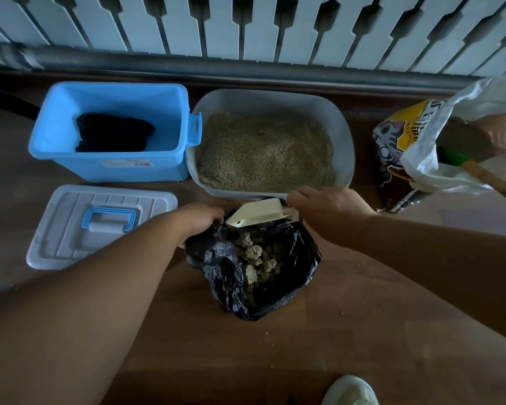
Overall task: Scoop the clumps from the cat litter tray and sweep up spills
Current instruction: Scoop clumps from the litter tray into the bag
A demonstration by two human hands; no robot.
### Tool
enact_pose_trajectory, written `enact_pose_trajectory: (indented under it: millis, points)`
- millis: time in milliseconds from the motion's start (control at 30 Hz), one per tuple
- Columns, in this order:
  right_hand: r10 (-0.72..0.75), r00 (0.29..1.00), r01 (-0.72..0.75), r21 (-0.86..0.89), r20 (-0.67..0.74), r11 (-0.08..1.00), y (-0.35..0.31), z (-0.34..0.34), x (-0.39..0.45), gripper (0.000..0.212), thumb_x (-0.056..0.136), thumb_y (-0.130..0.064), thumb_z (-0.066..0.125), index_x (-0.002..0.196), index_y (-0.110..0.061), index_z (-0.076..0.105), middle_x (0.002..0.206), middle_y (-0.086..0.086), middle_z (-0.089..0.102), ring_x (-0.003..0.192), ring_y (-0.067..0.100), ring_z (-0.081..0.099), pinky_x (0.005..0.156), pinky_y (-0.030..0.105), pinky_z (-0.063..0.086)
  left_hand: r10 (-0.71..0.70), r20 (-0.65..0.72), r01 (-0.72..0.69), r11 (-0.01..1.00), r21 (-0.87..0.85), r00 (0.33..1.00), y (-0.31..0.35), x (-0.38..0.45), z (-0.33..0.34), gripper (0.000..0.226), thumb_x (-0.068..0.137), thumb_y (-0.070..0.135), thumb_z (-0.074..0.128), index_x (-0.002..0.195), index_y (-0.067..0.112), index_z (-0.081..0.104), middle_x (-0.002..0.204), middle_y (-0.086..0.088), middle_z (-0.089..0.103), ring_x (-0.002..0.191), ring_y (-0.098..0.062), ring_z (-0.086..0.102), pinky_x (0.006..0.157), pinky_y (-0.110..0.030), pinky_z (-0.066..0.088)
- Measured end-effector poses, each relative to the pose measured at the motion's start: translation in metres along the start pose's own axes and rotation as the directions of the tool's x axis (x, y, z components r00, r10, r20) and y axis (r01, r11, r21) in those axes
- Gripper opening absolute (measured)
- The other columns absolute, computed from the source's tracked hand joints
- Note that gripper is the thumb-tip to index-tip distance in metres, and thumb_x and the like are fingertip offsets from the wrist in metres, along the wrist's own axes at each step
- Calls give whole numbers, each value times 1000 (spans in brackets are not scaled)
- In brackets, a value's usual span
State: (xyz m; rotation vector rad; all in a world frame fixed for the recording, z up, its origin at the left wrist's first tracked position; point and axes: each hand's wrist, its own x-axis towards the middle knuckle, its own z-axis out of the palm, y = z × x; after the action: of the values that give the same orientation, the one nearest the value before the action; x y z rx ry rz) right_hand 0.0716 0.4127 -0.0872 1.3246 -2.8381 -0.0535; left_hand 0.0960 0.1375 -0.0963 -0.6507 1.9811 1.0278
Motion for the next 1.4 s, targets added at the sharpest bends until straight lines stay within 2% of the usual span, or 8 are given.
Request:
enact_pose_trajectory:
  millis: [267, 400, 533, 767, 900, 1033, 1267, 1400]
  points:
    - [305, 952, -305, -7, 28, 952, 9, -14, 16, 23, 95, -23, 58, 115, -25, 46, 90, -8, 62, 62, 13, 59, 47, 27, 44, 15, 118, -57, 931, 361, 993, 29, -10, -7, 20, 93, 35, 55, 99, 18, 66, 110, -11, 62, 95, -27, 57, 81, -37, 46]
    - [451, 892, -449, -51, 31, 892, 24, -23, 28, 26, 96, -22, 59, 117, -25, 44, 94, -6, 63, 63, 12, 54, 49, 27, 42, -66, 180, -50, 818, 573, 982, 45, -10, -8, 61, 91, 48, 62, 144, 20, 53, 150, -8, 47, 127, -30, 52, 107, -44, 44]
    - [540, 832, -511, -205, 127, 835, 40, -31, 28, 28, 94, -16, 56, 121, -16, 51, 104, 4, 65, 82, 26, 68, 58, 32, 45, -51, 146, -36, 842, 538, 988, 50, -3, -5, 81, 90, 64, 57, 153, 16, 39, 159, -11, 34, 141, -32, 40, 112, -43, 35]
    - [528, 818, -402, -428, 230, 809, 59, -40, 34, 38, 93, -12, 56, 130, -14, 50, 103, 8, 66, 89, 28, 67, 61, 34, 40, 148, -160, -24, 801, 598, 976, 46, 17, -5, 61, 102, 55, 38, 140, 9, 52, 145, -15, 51, 126, -31, 53, 101, -42, 45]
    - [558, 791, -361, -545, 251, 757, 68, -39, 47, 27, 94, -9, 56, 121, -10, 57, 98, 9, 68, 88, 28, 68, 61, 34, 39, 180, -223, -9, 796, 605, 958, 46, 25, -4, 47, 99, 51, 42, 106, 11, 64, 115, -13, 65, 99, -29, 61, 88, -41, 51]
    - [642, 694, -348, -629, 325, 695, 75, -40, 58, 22, 96, -8, 51, 113, -11, 65, 106, 6, 69, 100, 26, 67, 71, 33, 46, 193, -225, -9, 777, 629, 955, 53, 29, -3, 42, 96, 51, 49, 99, 13, 67, 103, -7, 68, 93, -26, 63, 82, -38, 50]
    - [563, 652, -437, -355, 508, 826, 73, -22, 81, 15, 95, -16, 50, 98, -12, 64, 95, 4, 59, 88, 24, 57, 69, 33, 38, 244, -244, -18, 741, 671, 939, 54, 38, -2, 45, 87, 61, 57, 89, 18, 69, 91, 1, 70, 85, -22, 65, 77, -36, 51]
    - [455, 683, -236, -418, 571, 877, 80, -39, 97, 18, 95, -12, 55, 80, -13, 65, 85, -2, 68, 69, 15, 59, 58, 30, 46, 235, -235, -14, 734, 679, 943, 56, 40, -5, 53, 89, 66, 53, 96, 17, 71, 94, -2, 70, 87, -24, 65, 81, -37, 52]
